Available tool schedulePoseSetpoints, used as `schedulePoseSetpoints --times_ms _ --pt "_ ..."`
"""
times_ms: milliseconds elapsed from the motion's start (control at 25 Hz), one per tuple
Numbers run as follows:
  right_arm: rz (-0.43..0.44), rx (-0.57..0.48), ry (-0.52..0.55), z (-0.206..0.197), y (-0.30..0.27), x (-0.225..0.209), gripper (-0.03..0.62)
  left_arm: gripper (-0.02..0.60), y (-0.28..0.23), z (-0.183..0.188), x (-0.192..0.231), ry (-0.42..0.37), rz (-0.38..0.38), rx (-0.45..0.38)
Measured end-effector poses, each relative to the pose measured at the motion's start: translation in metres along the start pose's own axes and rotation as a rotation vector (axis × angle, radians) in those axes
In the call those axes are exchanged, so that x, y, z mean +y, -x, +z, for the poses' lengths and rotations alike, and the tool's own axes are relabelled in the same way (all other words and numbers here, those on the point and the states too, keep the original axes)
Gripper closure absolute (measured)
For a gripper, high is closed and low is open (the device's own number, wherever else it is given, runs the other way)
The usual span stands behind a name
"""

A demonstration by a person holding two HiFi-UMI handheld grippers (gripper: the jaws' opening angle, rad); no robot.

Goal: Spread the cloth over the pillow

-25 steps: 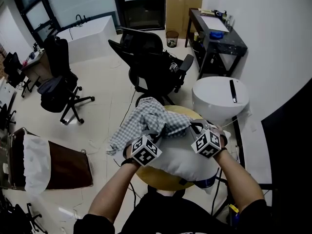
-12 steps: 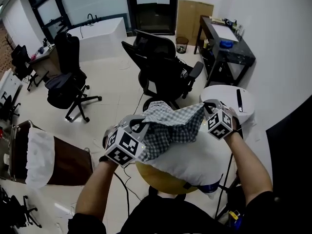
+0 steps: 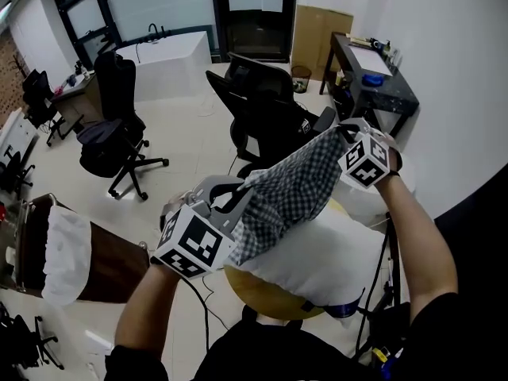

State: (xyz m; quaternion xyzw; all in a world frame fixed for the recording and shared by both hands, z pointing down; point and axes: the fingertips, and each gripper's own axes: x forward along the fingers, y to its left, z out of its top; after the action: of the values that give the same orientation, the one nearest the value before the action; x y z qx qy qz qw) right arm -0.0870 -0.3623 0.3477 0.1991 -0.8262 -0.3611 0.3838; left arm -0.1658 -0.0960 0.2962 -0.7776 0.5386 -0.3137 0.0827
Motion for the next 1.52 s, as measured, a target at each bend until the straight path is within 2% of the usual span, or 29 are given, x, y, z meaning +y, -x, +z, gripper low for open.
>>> schedulePoseSetpoints --times_ms 280,480,720,1000,1240,1520 --pt "-0.065 -0.037 0.083 0.032 0.006 -0.059 0.594 0.581 0.0 0.019 0.004 -0.006 0.012 -0.026" --pt "-0.061 -0.057 0.064 0.021 0.012 -0.056 0.594 0.581 -0.003 0.034 -0.022 0.005 -0.062 -0.056" --pt "-0.075 -0.107 0.02 -0.011 0.045 -0.052 0.594 0.581 0.002 0.092 -0.086 -0.029 -0.263 -0.176" --pt "-0.118 -0.133 -0.038 -0.082 0.107 -0.037 0.594 0.581 -0.006 0.148 -0.196 -0.125 -0.553 -0.233" --pt "-0.122 -0.065 -0.117 -0.171 0.145 -0.001 0.594 0.581 -0.031 0.163 -0.289 -0.17 -0.76 -0.211" --pt "-0.107 0.036 -0.253 -0.267 0.181 0.058 0.592 0.581 -0.056 0.161 -0.388 -0.211 -0.935 -0.152"
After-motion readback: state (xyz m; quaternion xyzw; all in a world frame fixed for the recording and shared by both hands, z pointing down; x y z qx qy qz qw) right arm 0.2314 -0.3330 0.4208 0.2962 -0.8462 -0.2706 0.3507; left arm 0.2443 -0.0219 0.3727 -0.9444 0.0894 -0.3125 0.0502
